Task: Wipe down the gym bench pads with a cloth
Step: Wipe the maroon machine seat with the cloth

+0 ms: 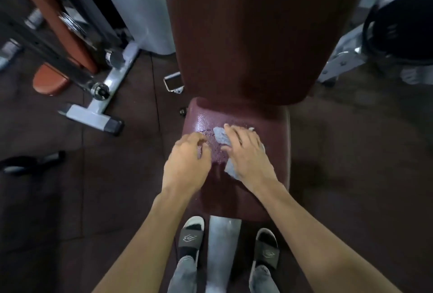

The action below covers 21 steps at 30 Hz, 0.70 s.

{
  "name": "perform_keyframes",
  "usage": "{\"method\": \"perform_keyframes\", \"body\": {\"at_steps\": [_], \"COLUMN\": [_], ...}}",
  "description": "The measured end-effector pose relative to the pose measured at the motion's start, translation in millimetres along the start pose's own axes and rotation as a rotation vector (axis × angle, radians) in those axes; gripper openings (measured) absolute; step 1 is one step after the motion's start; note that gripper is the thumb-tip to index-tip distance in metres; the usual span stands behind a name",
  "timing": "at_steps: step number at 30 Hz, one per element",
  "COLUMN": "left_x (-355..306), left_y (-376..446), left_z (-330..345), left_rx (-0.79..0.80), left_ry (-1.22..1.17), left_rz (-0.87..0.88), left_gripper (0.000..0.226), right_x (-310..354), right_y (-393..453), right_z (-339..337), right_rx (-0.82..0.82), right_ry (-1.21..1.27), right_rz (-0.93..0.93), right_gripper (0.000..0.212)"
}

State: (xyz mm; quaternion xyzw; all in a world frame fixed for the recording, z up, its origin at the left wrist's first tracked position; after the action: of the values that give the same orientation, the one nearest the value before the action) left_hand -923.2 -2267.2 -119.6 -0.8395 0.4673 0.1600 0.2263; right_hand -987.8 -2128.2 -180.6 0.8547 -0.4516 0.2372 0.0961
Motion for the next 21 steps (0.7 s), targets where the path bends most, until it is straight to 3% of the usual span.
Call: {"method": "perform_keyframes", "body": {"at_steps": [3,5,7,10,21], "left_x": [12.9,5.9,-9.2,-28.1,-9.3], "left_y": [8.5,8.3,9.4,17.6,80.5], "left_z": [37.6,64.1,100.7,153.9,155.6], "left_rx": [-0.151,-0.226,-0.198,-0.059,-0.06], "left_ry": [0.024,0.081,0.193,0.358,0.44], "left_rz": [-0.032,0.069,0.226,0.374,0.278], "left_gripper": [0.029,0.032,0.044,0.064,0.073], "right_x": [-28.0,-59.5,-95.0,-123.8,-131.9], "right_y": [6.0,4.0,0.1,-3.8,-4.3], "right_z": [24.9,22.0,16.5,21.0,33.5], "right_rx": [0.007,-0.087,-0.226,-0.266,-0.257], "right_ry": [0.066,0.199,0.22,0.158,0.118], "right_rz": [0.009,0.102,0.181,0.22,0.219], "right_gripper": [0.072,0.067,0.06,0.057,0.054]}}
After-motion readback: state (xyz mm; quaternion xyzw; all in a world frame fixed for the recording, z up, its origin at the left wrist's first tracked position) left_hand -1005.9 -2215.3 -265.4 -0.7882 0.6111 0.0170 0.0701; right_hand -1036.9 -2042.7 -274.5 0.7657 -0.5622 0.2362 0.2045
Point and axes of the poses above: each hand's wrist, its own y-axis towards the middle knuckle, its own z-axis out of the palm, x = y × z, the point moved 4 cm from there along y, towards the middle knuckle, and after that the axes turned 8 degrees about y, right-handed, at the moved point
